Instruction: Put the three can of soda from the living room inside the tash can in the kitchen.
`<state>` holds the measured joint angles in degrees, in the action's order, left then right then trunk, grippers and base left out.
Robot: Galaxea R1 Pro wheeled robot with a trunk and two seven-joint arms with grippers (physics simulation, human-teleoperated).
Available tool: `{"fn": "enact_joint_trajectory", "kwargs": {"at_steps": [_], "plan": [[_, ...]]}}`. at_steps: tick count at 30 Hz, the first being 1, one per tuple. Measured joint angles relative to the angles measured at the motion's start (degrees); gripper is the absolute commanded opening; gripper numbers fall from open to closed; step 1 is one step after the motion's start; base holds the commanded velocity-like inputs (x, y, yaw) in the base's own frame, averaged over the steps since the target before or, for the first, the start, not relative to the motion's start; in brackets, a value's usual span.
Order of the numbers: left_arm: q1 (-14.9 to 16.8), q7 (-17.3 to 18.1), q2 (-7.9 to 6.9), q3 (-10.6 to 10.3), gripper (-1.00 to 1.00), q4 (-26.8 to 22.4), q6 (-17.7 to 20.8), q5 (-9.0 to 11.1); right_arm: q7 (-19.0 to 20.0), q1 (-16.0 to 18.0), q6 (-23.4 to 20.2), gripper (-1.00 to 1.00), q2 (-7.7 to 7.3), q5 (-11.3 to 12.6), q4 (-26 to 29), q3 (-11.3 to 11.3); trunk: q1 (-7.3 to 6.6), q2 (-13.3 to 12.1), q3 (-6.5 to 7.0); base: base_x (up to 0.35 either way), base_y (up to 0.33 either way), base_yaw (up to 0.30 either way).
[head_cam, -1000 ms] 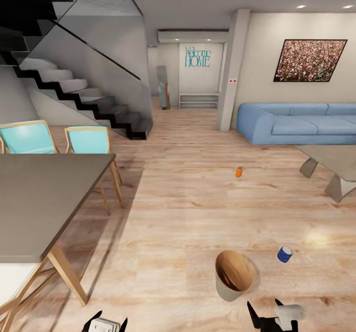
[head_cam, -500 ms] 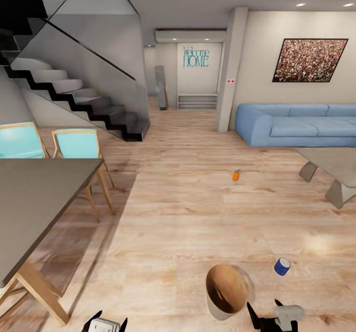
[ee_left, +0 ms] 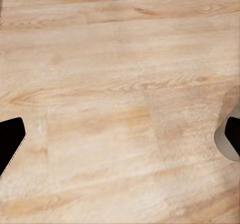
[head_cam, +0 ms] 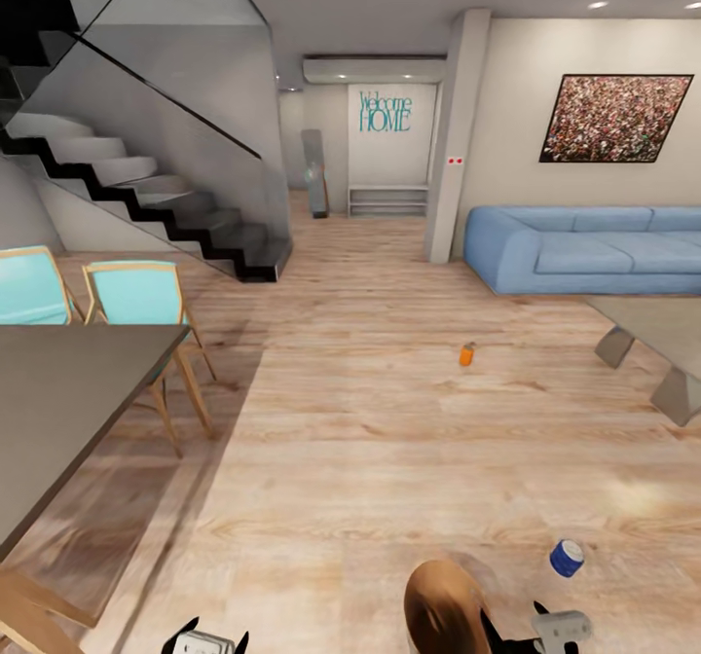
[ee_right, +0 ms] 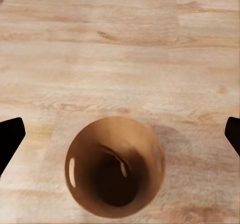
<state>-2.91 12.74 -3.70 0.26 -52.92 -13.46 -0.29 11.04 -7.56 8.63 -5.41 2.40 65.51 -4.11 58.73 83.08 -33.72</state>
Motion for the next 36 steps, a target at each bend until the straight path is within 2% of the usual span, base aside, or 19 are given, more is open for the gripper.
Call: {"fn": "enact_joint_trajectory", "kwargs": {"at_steps": [16, 29, 32, 33, 34, 36], "plan": [[0.03, -0.32, -0.02, 0.04, 1.0, 0.54, -0.08, 0.31, -0.21, 0.0, 0.01, 1.0, -0.04, -0.02, -0.55, 0.58, 0.0, 0.0, 0.0, 0.165, 0.015, 0.0], [0.01, -0.32, 0.05, 0.09, 1.0, 0.54, -0.13, 0.45, -0.11, 0.1, -0.43, 1.0, -0.3, 0.37, -0.91, -0.01, 0.0, 0.0, 0.0, 0.035, 0.0, 0.0], [0.01, -0.35, 0.06, 0.09, 1.0, 0.54, -0.1, 0.42, 0.08, 1.34, -4.43, 1.0, -0.76, 0.65, -1.49, -0.5, 0.0, 0.0, 0.0, 0.003, 0.0, 0.0], [0.01, -0.35, 0.07, 0.08, 1.0, 0.54, -0.1, 0.45, 0.19, 3.06, -9.44, 1.0, -0.88, 0.73, -1.59, -0.64, 0.0, 0.0, 0.01, 0.001, 0.0, 0.0], [0.01, -0.35, 0.08, 0.08, 1.0, 0.54, -0.09, 0.43, 0.75, 5.59, -16.43, 1.0, -0.98, 0.79, -1.66, -1.01, 0.0, 0.0, 0.01, 0.0, 0.0, 0.0], [0.01, -0.35, 0.09, 0.08, 1.0, 0.54, -0.07, 0.41, 1.62, 8.17, -22.94, 1.0, -1.06, 0.76, -1.71, -1.56, 0.0, 0.0, 0.0, 0.0, 0.0, 0.0]]}}
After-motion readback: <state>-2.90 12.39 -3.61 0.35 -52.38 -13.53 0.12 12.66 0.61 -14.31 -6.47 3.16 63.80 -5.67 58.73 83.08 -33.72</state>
